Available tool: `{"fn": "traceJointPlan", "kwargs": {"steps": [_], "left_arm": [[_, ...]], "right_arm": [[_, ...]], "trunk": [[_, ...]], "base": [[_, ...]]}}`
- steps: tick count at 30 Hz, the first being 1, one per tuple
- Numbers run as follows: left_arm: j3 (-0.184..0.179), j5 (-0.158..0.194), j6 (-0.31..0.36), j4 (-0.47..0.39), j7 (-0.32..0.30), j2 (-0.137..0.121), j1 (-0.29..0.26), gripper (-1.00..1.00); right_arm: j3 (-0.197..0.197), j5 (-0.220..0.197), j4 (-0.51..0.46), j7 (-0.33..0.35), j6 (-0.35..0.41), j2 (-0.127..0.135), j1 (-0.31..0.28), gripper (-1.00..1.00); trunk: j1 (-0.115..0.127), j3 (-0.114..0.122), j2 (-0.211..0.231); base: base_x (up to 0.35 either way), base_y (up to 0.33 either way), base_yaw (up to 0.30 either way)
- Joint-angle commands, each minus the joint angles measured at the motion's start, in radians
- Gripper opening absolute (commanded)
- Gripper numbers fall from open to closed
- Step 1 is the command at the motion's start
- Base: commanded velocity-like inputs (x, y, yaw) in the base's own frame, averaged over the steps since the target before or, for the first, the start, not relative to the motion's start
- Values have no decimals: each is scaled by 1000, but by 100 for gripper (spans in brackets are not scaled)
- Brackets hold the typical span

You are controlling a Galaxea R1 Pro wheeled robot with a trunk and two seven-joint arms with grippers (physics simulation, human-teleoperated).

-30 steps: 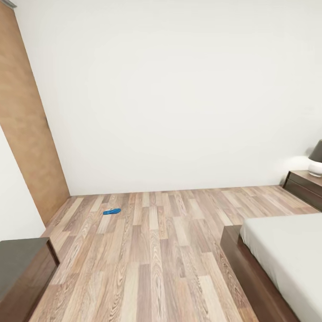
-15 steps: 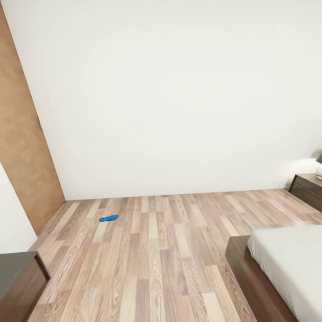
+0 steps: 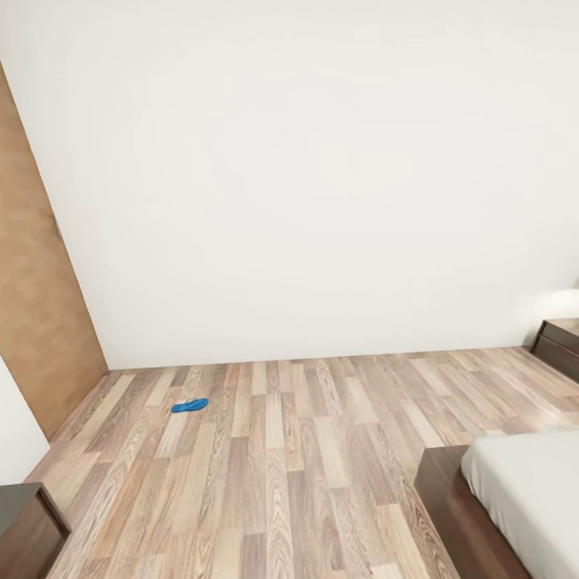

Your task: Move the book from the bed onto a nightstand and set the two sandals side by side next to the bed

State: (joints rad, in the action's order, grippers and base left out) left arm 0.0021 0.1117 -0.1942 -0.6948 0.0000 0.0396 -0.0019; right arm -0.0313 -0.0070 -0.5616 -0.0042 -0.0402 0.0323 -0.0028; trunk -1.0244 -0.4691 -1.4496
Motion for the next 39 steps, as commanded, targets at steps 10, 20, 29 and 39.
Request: {"fn": "traceJointPlan", "kwargs": {"steps": [10,20,29,39], "left_arm": [[0,8,-2,0,0,0,0,100],[-1,8,-2,0,0,0,0,100],[-1,8,-2,0,0,0,0,100],[-1,8,-2,0,0,0,0,100]], "right_arm": [[-1,-1,0,0,-3,0,0,100],[-1,-1,0,0,-3,0,0,100],[-1,-1,0,0,-3,0,0,100],[-1,-1,0,0,-3,0,0,100]], "trunk": [[-1,-1,0],[-1,-1,0],[-1,-1,0],[-1,-1,0]], "base": [[328,0,0],[328,0,0],[328,0,0],[328,0,0]]}}
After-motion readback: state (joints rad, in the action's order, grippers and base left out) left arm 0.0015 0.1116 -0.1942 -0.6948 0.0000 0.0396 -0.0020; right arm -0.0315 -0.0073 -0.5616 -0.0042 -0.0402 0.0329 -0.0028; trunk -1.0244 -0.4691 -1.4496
